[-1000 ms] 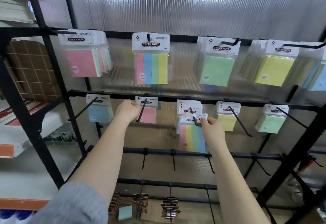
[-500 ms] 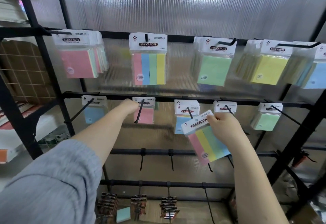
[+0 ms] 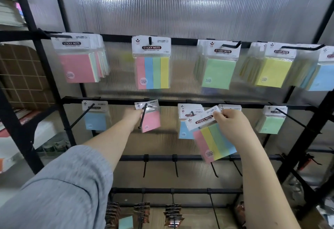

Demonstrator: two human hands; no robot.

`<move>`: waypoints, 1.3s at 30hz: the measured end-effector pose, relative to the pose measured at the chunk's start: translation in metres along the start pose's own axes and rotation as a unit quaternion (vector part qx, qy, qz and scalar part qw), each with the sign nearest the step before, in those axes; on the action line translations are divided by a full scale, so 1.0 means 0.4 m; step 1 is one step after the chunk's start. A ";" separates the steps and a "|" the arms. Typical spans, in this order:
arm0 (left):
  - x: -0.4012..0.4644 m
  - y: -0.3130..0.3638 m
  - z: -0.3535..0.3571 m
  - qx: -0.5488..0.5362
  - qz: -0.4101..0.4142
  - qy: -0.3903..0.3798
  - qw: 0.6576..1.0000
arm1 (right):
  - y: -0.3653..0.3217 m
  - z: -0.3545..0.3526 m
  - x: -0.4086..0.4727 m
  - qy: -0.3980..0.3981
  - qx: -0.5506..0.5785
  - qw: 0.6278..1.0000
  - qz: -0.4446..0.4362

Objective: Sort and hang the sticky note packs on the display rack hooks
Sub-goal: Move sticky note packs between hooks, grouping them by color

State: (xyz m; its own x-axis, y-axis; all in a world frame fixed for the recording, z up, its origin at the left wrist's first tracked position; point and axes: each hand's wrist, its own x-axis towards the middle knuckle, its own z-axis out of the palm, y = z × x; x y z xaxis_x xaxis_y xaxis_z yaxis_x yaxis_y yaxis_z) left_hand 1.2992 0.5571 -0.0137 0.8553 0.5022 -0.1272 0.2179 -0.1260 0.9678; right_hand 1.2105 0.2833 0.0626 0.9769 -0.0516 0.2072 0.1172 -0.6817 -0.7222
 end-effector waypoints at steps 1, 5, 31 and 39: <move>0.001 -0.002 0.001 -0.011 -0.009 -0.001 1.000 | 0.001 -0.001 0.000 0.001 0.001 1.000 0.001; -0.011 -0.009 0.007 -0.104 -0.076 -0.046 0.991 | 0.007 -0.006 -0.001 0.004 0.009 1.000 0.003; -0.172 -0.059 -0.024 0.001 0.090 0.060 0.994 | -0.010 0.010 -0.015 0.106 0.106 0.988 -0.023; -0.254 -0.089 -0.049 0.015 0.124 0.108 0.986 | -0.017 0.030 -0.011 0.150 0.136 0.978 -0.056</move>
State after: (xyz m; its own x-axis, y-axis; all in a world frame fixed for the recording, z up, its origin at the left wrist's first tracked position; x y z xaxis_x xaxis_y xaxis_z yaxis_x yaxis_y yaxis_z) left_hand 1.1953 0.5274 -0.0309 0.7652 0.6225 0.1642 0.0313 -0.2907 0.9563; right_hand 1.2074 0.2970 0.0587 0.8637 -0.2282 0.4494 0.3027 -0.4781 -0.8245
